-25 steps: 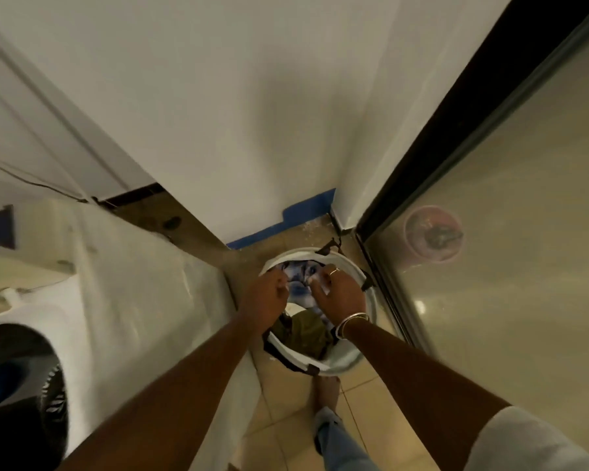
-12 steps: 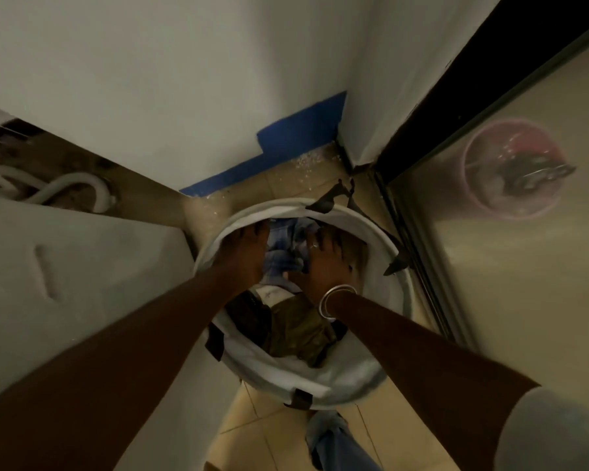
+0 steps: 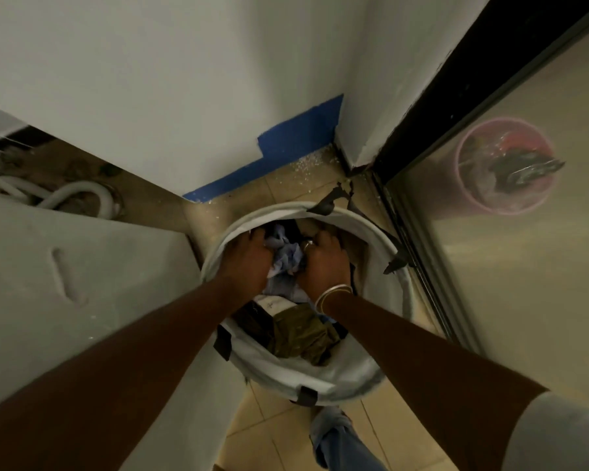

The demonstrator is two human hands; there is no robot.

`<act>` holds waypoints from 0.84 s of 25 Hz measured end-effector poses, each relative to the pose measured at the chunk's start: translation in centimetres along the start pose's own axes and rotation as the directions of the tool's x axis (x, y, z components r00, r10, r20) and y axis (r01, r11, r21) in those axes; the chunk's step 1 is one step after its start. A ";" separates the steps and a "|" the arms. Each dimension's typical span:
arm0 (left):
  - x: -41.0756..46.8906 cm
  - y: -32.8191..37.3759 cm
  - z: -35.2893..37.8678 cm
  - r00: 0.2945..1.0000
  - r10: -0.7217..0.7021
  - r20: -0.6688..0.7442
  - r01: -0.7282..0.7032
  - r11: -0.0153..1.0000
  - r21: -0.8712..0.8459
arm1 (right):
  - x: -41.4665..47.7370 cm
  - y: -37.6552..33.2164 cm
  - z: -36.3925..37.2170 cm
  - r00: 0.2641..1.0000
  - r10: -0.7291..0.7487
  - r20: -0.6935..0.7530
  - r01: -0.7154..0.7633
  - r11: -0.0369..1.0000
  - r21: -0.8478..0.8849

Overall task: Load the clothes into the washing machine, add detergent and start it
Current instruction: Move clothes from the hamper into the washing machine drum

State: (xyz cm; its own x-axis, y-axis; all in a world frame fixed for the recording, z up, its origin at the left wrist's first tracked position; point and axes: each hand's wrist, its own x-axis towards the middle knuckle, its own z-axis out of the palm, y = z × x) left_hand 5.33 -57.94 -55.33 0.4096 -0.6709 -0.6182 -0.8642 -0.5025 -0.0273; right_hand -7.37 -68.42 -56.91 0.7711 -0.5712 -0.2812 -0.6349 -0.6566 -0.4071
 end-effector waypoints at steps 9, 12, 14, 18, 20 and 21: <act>-13.9 -0.9 -11.8 0.940 0.161 -0.300 -0.282 0.862 -0.422 | -8.8 -6.7 -13.1 0.990 0.106 -0.093 -0.038 0.837 0.546; -19.3 -1.8 -16.5 0.854 0.125 -0.506 -0.412 0.755 -0.509 | -12.3 -10.3 -18.6 0.970 0.090 -0.227 0.086 0.745 0.661; -23.2 -2.6 -19.8 0.788 0.093 -0.608 -0.473 0.724 -0.503 | -14.7 -12.3 -20.7 0.960 0.130 -0.247 0.088 0.697 0.712; -31.5 -4.4 -24.8 0.698 0.003 -0.717 -0.513 0.700 -0.497 | -20.0 -16.1 -21.0 0.958 0.272 -0.092 -0.163 0.778 0.606; -35.5 -4.9 -27.7 0.631 -0.071 -0.772 -0.567 0.637 -0.522 | -22.1 -18.7 -21.5 0.960 0.257 -0.108 -0.138 0.774 0.617; -37.8 -5.3 -29.1 0.598 -0.088 -0.796 -0.603 0.605 -0.520 | -22.9 -20.4 -22.3 0.957 0.245 -0.154 -0.093 0.765 0.638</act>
State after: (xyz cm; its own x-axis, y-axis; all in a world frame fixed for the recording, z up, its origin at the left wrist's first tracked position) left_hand 2.90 -45.82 -8.93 0.5543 -0.7913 0.2579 -0.6179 -0.1837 0.7645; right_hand -13.13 -52.96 -22.82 0.5754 -0.7835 -0.2346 -0.5265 -0.1353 -0.8393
